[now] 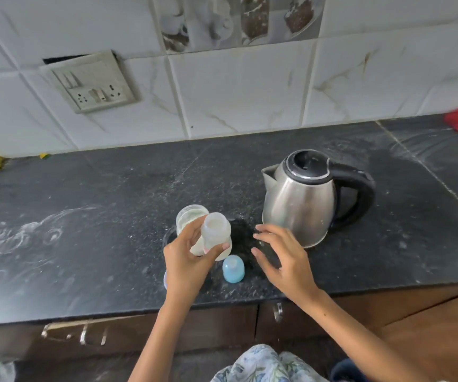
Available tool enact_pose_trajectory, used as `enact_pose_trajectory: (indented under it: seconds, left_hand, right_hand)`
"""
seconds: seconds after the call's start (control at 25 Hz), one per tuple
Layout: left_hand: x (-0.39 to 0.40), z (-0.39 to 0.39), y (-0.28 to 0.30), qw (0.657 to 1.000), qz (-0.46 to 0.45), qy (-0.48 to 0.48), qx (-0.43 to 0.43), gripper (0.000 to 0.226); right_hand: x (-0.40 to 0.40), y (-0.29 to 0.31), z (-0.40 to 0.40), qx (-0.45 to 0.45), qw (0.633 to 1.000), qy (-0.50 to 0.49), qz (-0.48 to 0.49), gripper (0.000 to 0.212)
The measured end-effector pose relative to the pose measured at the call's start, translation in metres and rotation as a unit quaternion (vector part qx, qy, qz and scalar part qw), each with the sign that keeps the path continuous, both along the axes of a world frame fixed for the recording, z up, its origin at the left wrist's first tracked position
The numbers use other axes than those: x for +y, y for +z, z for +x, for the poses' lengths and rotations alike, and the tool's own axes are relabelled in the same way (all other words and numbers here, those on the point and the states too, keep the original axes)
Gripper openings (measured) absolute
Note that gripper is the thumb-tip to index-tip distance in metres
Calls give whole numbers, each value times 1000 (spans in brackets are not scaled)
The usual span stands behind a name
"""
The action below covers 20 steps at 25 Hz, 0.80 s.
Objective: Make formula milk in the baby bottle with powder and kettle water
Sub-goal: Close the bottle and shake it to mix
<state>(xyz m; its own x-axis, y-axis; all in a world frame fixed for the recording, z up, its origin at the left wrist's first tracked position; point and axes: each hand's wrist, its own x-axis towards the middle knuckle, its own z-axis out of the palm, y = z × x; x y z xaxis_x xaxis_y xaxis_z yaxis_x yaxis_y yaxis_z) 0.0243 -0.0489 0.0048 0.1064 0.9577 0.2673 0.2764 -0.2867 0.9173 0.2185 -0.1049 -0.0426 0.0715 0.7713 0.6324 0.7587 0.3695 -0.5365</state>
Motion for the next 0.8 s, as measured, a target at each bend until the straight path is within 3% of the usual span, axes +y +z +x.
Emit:
enact_pose_trajectory:
  seconds: [0.24,0.36,0.6,0.8]
  left_hand:
    - [-3,-22,-1,999,-11,-17,-31,56]
    - [-4,-20,-9,996,-42,-41,-67,55]
    - [-4,9,-51,987,-100,-70,-102,55]
    - [-7,28,-71,988,-104,-90,-69,66]
  right_hand:
    - [3,-50,-50,-17,979,16,-203,60]
    - [5,-50,-48,-2,969,-4,-247,59]
    - [-10,-8,-15,302,938,-64,-160,53]
    - [-17,11,-10,338,927,-54,-151,55]
